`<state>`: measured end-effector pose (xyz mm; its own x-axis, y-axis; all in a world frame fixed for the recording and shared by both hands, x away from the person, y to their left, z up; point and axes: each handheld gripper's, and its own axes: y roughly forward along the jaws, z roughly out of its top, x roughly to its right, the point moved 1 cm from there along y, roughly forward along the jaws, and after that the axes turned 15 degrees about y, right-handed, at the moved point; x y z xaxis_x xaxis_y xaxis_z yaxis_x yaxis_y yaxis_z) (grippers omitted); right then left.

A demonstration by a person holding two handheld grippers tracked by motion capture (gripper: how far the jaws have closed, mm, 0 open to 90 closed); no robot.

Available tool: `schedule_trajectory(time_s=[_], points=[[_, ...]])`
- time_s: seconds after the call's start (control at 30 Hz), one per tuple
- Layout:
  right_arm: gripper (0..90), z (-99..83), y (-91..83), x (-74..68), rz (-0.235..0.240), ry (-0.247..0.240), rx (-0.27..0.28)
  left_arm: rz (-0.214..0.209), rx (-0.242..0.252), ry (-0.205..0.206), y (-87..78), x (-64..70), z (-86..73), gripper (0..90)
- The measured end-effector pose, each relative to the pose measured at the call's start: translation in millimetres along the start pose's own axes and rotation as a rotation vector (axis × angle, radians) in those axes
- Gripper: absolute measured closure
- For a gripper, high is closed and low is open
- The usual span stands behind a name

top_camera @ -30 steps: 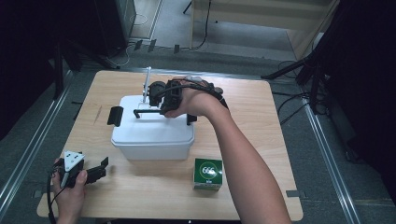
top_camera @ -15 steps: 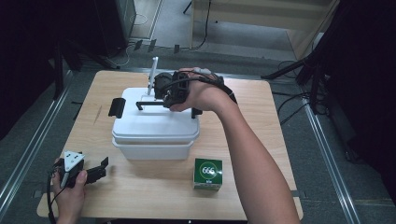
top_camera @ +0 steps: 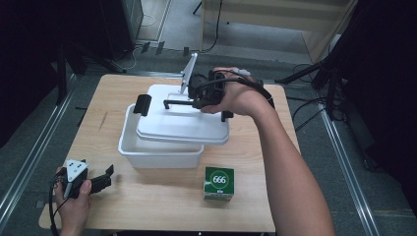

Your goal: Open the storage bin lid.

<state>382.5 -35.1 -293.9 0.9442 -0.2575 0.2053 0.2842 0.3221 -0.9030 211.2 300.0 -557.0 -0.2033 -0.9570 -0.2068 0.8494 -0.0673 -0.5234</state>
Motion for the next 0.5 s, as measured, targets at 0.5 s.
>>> schedule_trajectory(time_s=[0.5], points=[[86.0,-62.9,-28.1,20.2,-0.035,0.104,0.011,-0.004,0.085,-0.066,-4.4,-6.3,-2.0,7.5]])
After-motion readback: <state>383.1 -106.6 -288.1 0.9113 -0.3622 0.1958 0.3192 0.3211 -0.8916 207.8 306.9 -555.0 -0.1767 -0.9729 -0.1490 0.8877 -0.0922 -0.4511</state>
